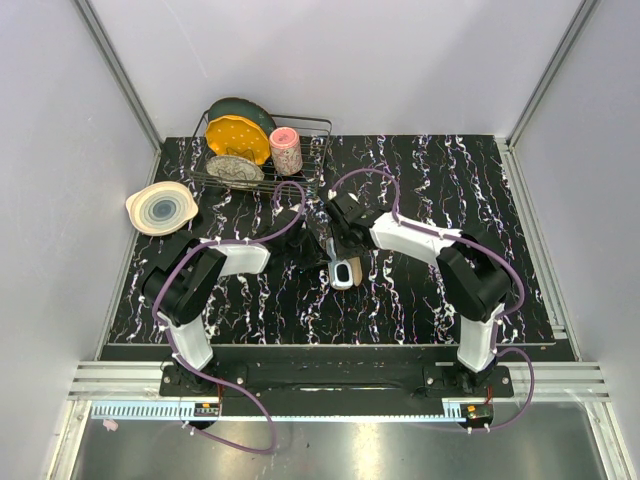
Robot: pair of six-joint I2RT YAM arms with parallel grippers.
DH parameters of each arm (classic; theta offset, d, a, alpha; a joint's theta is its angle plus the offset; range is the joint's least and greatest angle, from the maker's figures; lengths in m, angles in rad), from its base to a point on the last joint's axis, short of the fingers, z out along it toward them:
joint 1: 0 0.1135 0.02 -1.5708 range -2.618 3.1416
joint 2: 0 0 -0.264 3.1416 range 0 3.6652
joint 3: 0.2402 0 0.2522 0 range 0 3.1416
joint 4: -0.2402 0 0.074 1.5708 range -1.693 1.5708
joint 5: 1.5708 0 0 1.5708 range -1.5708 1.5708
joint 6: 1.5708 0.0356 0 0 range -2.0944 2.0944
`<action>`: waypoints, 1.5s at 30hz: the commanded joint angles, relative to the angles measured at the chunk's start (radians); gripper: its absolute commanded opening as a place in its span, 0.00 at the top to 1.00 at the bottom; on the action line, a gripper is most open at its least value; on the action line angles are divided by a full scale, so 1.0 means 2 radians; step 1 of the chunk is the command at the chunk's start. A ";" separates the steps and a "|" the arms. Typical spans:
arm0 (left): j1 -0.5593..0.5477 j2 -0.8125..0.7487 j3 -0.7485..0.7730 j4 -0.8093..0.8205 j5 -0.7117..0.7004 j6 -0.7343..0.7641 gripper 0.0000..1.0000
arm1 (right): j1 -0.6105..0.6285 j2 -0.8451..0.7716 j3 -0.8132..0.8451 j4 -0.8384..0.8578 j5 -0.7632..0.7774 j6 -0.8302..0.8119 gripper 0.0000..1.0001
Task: Organize the sunglasses
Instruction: Adjust the sunglasses in the sunglasses case.
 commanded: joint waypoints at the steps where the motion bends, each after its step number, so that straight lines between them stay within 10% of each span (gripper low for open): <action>1: 0.001 0.013 0.003 -0.019 -0.009 0.008 1.00 | -0.002 0.024 0.005 -0.039 0.035 -0.013 0.70; 33: 0.002 0.014 0.003 -0.014 -0.001 0.010 1.00 | 0.004 0.010 -0.023 0.012 0.007 -0.035 0.72; 45: 0.001 0.014 0.004 -0.026 -0.012 0.009 1.00 | 0.004 -0.018 0.010 -0.022 0.047 -0.028 0.58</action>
